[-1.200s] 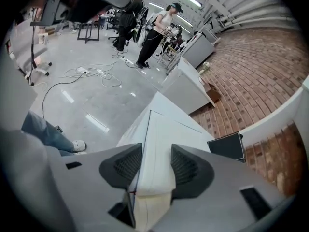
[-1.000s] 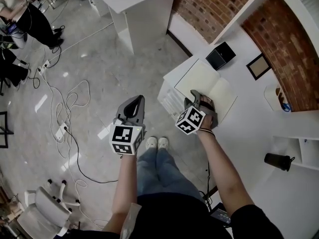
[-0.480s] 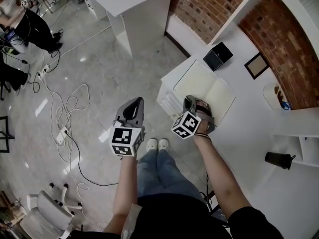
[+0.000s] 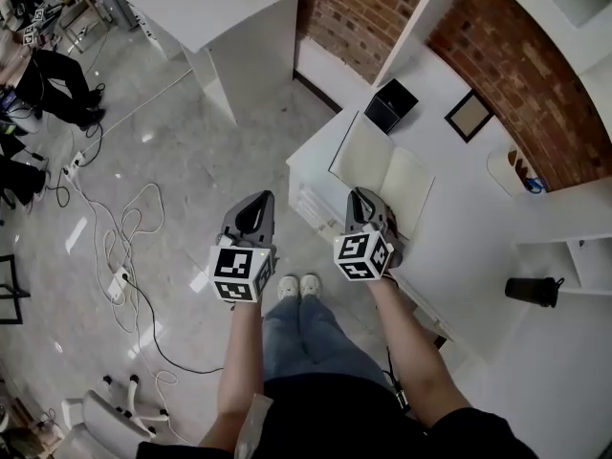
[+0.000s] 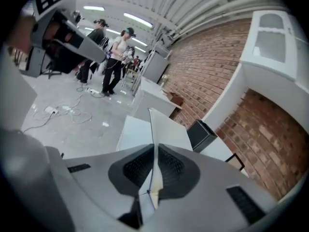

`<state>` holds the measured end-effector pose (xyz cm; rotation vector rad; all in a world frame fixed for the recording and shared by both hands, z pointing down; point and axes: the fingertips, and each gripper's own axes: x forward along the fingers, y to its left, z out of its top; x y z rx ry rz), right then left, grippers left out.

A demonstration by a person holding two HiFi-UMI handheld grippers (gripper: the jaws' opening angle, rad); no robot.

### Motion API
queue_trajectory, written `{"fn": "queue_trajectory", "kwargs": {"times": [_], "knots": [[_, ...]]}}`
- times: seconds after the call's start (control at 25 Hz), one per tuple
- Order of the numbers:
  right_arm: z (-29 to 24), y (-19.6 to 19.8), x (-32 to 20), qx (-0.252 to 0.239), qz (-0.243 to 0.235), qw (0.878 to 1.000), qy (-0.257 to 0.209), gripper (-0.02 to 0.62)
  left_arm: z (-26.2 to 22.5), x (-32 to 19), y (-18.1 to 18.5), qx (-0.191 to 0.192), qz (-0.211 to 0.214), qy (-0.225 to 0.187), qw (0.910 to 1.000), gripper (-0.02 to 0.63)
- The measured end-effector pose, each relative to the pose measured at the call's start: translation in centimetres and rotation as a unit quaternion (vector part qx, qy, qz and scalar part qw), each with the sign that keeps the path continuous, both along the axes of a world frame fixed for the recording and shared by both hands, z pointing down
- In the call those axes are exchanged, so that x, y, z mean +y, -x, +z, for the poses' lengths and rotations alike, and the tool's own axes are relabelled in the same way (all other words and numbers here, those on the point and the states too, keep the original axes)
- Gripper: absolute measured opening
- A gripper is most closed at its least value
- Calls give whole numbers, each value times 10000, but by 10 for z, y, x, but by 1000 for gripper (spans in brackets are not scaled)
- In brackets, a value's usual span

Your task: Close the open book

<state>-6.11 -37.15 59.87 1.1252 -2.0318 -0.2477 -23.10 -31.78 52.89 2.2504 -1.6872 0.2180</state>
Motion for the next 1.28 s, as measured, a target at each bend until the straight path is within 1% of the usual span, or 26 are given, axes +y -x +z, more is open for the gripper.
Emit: {"fn": "queue_trajectory", "kwargs": {"times": [0.12, 0.2, 0.28, 0.4, 0.52, 0.68, 0.72, 0.76, 0.8, 0.92, 1.0, 1.08, 1.2, 1.28], "knots": [[-15, -18, 3, -811, 463, 9956, -61, 23, -3, -5, -15, -15, 142, -18, 9999, 9], [-19, -32, 7, -1430, 858, 9860, -7, 21, -4, -9, -25, -19, 256, -17, 9997, 9], [-21, -46, 11, -2035, 1235, 9712, 56, 21, -5, -12, -35, 9, 366, -2, 9993, 9], [-20, -65, 18, -2687, 1669, 9485, 183, 20, -6, -17, -49, 50, 491, -2, 9988, 9], [-15, -85, 24, -3161, 2037, 9261, 313, 18, -5, -20, -63, 42, 598, 15, 9982, 9], [-2, -112, 33, -3562, 2539, 8977, 529, 20, -8, -26, -82, 44, 800, -7, 9968, 9], [3, -119, 35, -3625, 2644, 8917, 595, 20, -8, -27, -86, 37, 855, -11, 9963, 9], [8, -124, 37, -3644, 2711, 8884, 670, 21, -7, -29, -91, 27, 911, -6, 9958, 9], [13, -128, 39, -3606, 2742, 8883, 754, 23, -7, -30, -95, 19, 965, 2, 9953, 9], [28, -141, 45, -3307, 2871, 8936, 986, 34, -6, -32, -108, 21, 1099, 25, 9939, 9], [38, -153, 49, -3172, 3102, 8890, 1131, 57, -6, -33, -116, 20, 1187, 31, 9929, 9], [48, -162, 52, -2992, 3273, 8864, 1328, 60, -5, -35, -121, 9, 1257, 41, 9921, 9], [59, -169, 55, -2659, 3308, 8924, 1535, 64, -3, -37, -129, -11, 1335, 66, 9910, 9], [59, -169, 55, -2653, 3271, 8937, 1545, 64, -3, -39, -133, -18, 1391, 70, 9902, 9]]}}
